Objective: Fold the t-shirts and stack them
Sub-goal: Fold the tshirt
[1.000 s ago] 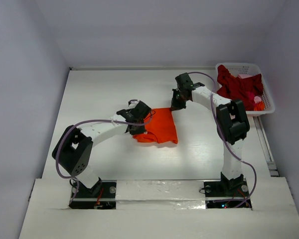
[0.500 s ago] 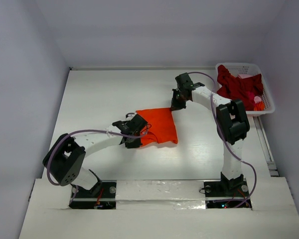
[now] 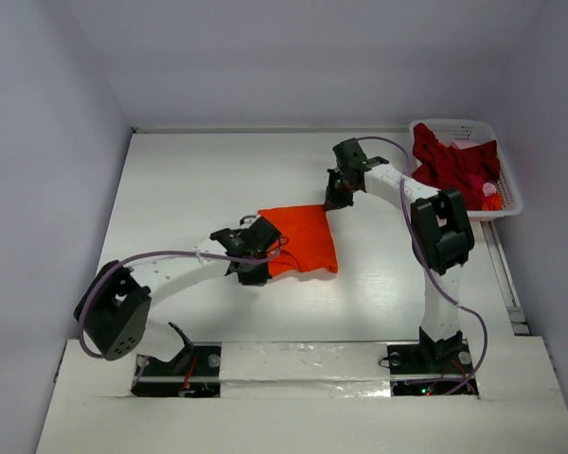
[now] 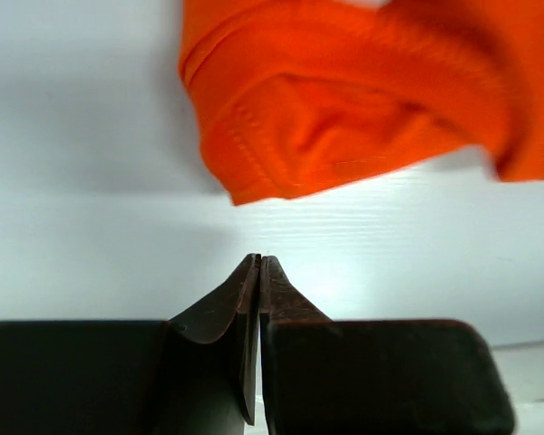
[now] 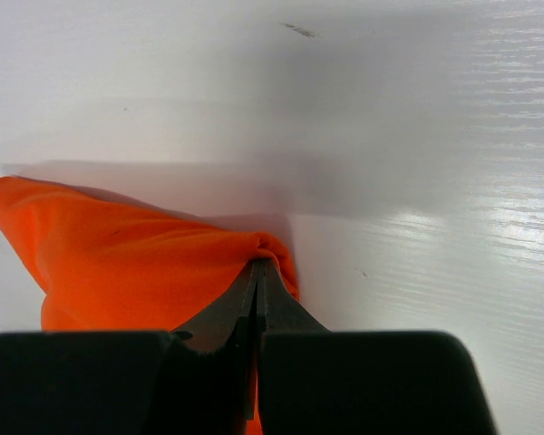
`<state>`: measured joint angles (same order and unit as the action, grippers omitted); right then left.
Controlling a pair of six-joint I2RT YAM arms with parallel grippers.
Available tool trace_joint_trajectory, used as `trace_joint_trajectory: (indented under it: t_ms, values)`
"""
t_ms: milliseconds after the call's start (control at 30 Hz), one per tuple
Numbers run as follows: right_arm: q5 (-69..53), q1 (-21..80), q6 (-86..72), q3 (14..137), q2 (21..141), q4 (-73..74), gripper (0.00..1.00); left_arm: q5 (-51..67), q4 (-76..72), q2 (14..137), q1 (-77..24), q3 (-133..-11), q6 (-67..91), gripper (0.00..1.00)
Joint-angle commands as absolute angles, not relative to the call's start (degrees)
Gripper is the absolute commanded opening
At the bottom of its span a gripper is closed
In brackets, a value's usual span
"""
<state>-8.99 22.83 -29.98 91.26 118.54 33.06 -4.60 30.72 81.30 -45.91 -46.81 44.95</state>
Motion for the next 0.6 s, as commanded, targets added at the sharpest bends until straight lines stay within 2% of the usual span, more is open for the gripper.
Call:
trace_joint_trajectory:
  t_ms: [0, 133, 367, 567]
  values:
    - [-8.9, 22.5, -29.5, 93.0, 115.2, 33.0, 0.00, -7.3, 36.9, 75.3, -46.1, -55.5, 46.0, 0.00]
    - [-8.8, 22.5, -29.5, 92.8, 115.4, 32.9, 0.00, -14.5, 40.6, 74.2, -44.7, -64.1, 46.0, 0.00]
    - [-6.5, 22.5, -29.3, 91.9, 115.1, 33.0, 0.00, -16.8, 28.8, 79.3, -37.1, -57.6, 44.6, 0.00]
    - [-4.1, 22.5, -28.3, 91.4, 112.1, 32.8, 0.00, -15.3, 19.4, 87.2, -36.6, -57.0, 44.6, 0.00]
